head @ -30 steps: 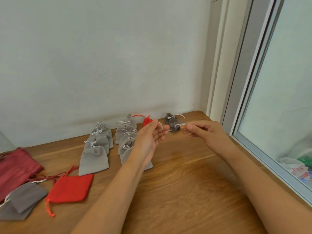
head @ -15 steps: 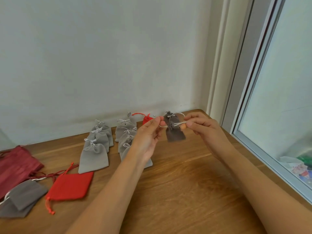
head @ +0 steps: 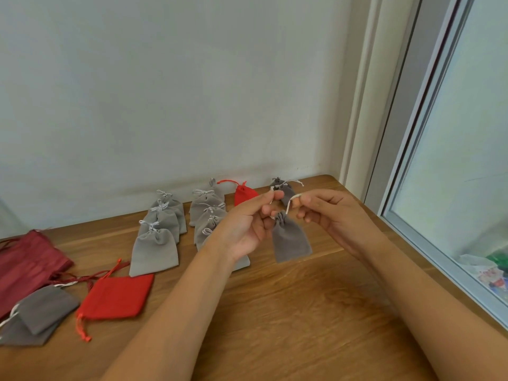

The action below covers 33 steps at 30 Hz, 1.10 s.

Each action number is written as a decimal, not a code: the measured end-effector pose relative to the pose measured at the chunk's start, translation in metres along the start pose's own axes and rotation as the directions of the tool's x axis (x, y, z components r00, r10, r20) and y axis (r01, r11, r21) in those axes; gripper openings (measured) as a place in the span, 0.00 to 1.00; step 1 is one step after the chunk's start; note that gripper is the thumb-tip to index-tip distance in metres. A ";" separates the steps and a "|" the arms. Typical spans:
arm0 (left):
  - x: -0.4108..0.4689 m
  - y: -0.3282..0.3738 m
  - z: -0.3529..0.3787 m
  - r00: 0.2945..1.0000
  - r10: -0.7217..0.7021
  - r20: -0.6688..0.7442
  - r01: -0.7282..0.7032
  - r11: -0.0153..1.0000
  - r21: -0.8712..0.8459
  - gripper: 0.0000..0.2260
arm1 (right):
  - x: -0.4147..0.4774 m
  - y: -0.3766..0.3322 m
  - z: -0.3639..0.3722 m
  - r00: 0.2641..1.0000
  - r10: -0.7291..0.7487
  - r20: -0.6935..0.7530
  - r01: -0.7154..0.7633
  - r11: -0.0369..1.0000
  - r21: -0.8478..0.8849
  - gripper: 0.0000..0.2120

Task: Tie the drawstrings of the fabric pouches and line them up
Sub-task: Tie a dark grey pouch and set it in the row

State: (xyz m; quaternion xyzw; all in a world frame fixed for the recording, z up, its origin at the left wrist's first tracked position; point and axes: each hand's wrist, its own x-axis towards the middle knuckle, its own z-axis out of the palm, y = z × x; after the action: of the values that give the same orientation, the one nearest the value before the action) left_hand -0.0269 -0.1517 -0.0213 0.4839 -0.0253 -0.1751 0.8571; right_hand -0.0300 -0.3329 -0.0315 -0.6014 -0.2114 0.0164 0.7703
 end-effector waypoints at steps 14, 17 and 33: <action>-0.004 0.000 0.009 0.993 0.078 0.086 -0.116 0.629 0.769 0.13 | -0.006 -0.002 0.005 0.971 -0.199 0.129 0.224 0.591 -0.775 0.12; -0.008 0.002 0.014 0.982 0.015 0.188 -0.155 0.633 0.758 0.11 | -0.007 -0.003 0.006 0.978 -0.179 0.109 0.202 0.666 -0.718 0.12; -0.004 0.003 0.012 0.994 0.112 -0.001 -0.077 0.691 0.718 0.14 | -0.001 0.000 0.001 0.994 -0.062 0.094 0.102 0.849 -0.519 0.11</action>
State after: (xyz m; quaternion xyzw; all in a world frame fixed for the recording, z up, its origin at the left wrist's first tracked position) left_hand -0.0326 -0.1585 -0.0120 0.7813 -0.0973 -0.0962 0.6090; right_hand -0.0318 -0.3325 -0.0314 -0.7774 -0.2618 -0.0522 0.5695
